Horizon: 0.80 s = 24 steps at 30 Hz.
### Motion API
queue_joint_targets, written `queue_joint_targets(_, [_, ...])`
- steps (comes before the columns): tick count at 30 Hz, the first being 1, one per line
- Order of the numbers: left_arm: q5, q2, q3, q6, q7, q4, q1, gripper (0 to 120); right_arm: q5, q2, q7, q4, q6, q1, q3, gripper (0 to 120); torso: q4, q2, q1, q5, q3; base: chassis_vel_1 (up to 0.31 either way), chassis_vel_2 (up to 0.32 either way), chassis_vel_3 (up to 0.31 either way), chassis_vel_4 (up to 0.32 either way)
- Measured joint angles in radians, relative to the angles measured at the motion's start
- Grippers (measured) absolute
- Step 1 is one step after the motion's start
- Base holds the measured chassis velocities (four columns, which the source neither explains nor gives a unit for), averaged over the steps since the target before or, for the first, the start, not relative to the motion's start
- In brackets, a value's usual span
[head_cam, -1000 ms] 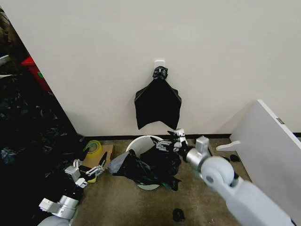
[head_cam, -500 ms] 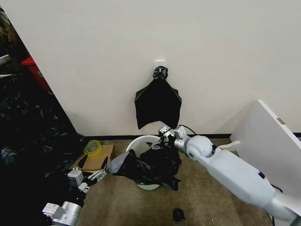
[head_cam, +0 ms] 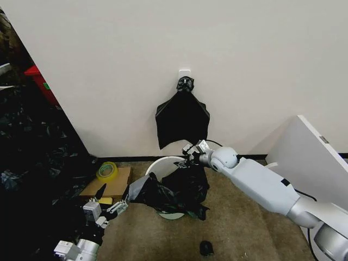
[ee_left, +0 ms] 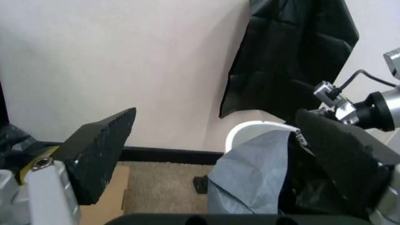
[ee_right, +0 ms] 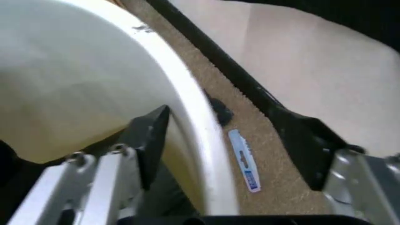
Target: Place the garbage bag over the trash bin.
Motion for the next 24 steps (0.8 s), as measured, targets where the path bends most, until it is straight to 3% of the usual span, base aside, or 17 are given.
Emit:
queue_joint_targets(12, [-0.009, -0.009, 0.003, 0.011, -0.007, -0.008, 0.004, 100, 0.009, 0.008, -0.039, -0.027, -0.014, 0.024, -0.034, 18, -0.0001, 0.000, 0.000, 0.0000, 0.000, 0.000, 0.000, 0.000, 0.000])
queue_joint_targets(14, [-0.014, -0.008, 0.001, 0.013, -0.008, -0.012, 0.006, 100, 0.010, 0.009, -0.041, -0.030, -0.014, 0.024, -0.034, 5, -0.0002, 0.000, 0.000, 0.0000, 0.000, 0.000, 0.000, 0.000, 0.000])
queue_joint_targets(24, [-0.031, -0.011, -0.002, 0.020, -0.012, -0.024, 0.017, 100, 0.053, -0.017, -0.014, 0.002, -0.027, -0.008, -0.006, 2, 0.0002, 0.000, 0.000, 0.0002, 0.000, 0.000, 0.000, 0.000, 0.000])
